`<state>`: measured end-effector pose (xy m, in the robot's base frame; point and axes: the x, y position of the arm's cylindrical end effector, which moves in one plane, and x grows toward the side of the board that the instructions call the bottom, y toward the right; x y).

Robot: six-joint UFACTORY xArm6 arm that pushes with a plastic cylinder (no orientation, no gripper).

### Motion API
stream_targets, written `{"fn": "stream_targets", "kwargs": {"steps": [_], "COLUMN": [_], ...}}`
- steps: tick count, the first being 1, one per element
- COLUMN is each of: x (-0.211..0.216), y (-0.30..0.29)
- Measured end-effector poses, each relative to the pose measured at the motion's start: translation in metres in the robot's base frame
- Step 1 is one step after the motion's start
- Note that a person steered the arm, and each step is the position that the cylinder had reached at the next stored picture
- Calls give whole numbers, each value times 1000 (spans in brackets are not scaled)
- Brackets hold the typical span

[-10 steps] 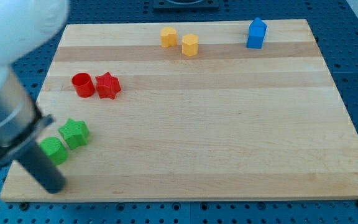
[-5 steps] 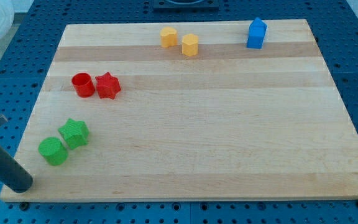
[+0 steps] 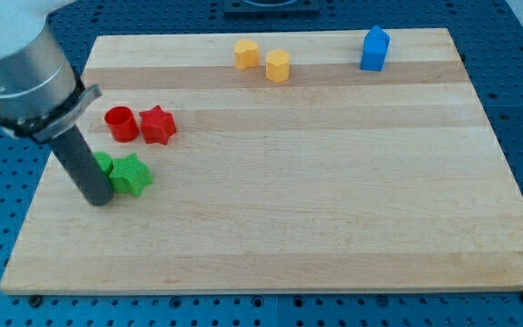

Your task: Move the green blocks to the bottom left of the red circle

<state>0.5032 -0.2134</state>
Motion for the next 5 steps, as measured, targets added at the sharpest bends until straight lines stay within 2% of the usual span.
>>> {"fn": "stream_targets", "kwargs": {"steps": [1,2,3,4,5], "x": [-19,14,6,-44,-49], "y": [4,1,66,60,38]}}
